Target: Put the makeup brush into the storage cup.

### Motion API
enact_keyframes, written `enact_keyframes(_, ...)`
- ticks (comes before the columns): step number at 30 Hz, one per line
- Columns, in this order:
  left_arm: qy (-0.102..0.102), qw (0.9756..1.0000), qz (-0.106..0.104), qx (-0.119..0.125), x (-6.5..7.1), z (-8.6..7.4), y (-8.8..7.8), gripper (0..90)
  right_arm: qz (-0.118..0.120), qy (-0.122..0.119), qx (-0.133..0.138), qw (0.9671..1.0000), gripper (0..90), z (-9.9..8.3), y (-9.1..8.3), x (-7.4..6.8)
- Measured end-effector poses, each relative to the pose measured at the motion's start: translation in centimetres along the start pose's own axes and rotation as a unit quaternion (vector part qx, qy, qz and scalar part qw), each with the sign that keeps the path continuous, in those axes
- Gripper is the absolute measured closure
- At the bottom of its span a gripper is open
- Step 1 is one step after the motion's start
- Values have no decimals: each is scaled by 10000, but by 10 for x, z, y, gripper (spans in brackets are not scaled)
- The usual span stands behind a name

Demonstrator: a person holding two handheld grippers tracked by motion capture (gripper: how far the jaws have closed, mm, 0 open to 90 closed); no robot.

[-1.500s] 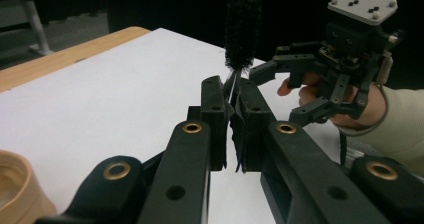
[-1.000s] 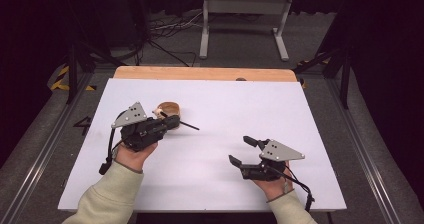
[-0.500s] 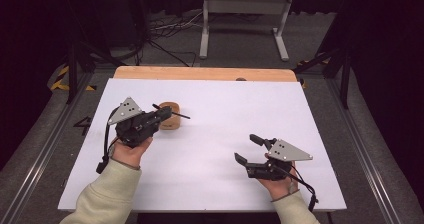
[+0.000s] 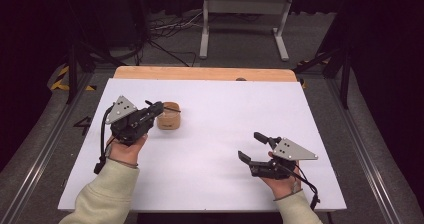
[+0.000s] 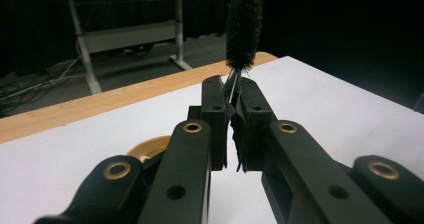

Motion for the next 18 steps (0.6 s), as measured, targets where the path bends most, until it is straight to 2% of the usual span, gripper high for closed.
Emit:
enact_keyframes(7,-83,9996,266,-29,-6,-1,1,848,-48,-6,4,10000,199,0,-3,1)
enact_keyframes(13,11,9980,605,-163,-8,-2,5,848,-109,29,34,9999,198,-1,-8,3)
enact_keyframes(18,-43,9971,734,-212,-11,-3,6,848,-128,30,54,9999,197,-1,-9,4)
Point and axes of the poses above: each handheld gripper's, and its own axes: y roughly forward along the jaws, z roughly out of its top, x roughly to its right, the point moved 3 cm from there along y, roughly forward along the jaws, and after that the axes turned 9 degrees about y, right-handed, at the moved point
